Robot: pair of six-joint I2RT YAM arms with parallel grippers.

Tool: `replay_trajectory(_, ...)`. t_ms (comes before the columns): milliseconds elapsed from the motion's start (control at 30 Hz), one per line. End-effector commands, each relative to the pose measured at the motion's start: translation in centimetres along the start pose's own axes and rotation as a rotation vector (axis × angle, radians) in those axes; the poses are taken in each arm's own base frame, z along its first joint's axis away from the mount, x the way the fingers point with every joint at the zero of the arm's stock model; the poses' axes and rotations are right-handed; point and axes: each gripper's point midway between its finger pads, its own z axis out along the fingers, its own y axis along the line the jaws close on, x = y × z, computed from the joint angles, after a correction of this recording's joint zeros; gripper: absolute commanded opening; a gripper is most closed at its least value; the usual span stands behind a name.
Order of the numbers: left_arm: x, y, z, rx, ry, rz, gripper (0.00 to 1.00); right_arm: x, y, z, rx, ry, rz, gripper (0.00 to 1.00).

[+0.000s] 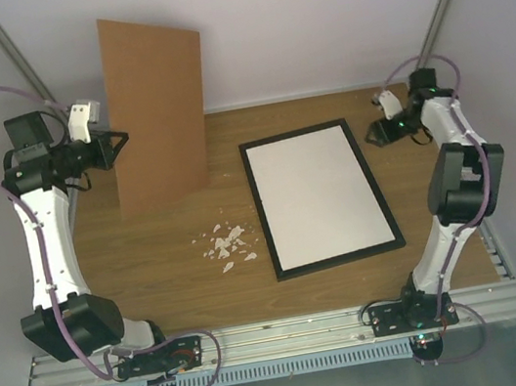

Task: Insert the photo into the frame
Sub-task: Move the photo frame to the center of the board.

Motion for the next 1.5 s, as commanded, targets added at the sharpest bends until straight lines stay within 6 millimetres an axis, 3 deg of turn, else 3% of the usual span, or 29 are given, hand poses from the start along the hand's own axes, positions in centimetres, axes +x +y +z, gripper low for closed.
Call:
replay_trajectory(0, -3.5, -2.2, -0.7, 0.11, -0.099, -0.022, 0.0, 7.3, -5.3, 0.0, 0.094, 0.166, -0.026, 0.56)
replay_trajectory(67, -3.6, -2.4, -0.6, 0.133, -0.106, -0.047, 0.0, 9.7, -7.3, 0.0, 0.137, 0.209, -0.029, 0.49)
replay_trajectory(133, -3.7, -2.4, -0.4, 0.15, -0.107, -0.058, 0.0, 11.8, -7.8, 0.8, 0.147, 0.258, -0.043, 0.44)
replay_trajectory(267, -4.2, -2.5, -0.2, 0.185, -0.106, -0.072, 0.0, 14.6, -7.0, 2.7, 0.096, 0.303, -0.035, 0.39)
replay_trajectory(500, -4.1, -3.0, -0.2, 0.268, -0.107, -0.102, 0.0, 16.5, -4.2, 5.0, -0.046, 0.299, 0.034, 0.38)
replay_trajectory(933, -1.8, -2.4, 1.0, 0.36, -0.074, -0.212, 0.0, 11.6, 5.2, 7.1, -0.276, 0.204, 0.083, 0.38)
replay_trajectory(1033, -1.0, -2.2, 1.5, 0.374, -0.057, -0.251, 0.0, 9.9, 6.3, 6.5, -0.323, 0.167, 0.107, 0.38)
replay_trajectory(1200, 1.3, -2.4, 2.4, 0.436, -0.025, -0.38, 0.0, 5.8, 7.4, 3.8, -0.409, 0.045, 0.143, 0.46)
replay_trajectory(1300, 2.0, -2.1, 2.3, 0.419, -0.018, -0.397, 0.0, 7.4, 7.5, 4.6, -0.419, 0.104, 0.182, 0.48)
replay_trajectory(1367, 2.4, -0.8, 1.7, 0.362, -0.029, -0.412, 0.0, 8.4, 7.6, 5.1, -0.442, 0.134, 0.202, 0.51)
replay_trajectory(1467, 2.9, 1.8, 0.1, 0.295, -0.058, -0.439, 0.0, 7.5, 7.6, 4.8, -0.419, 0.102, 0.159, 0.6)
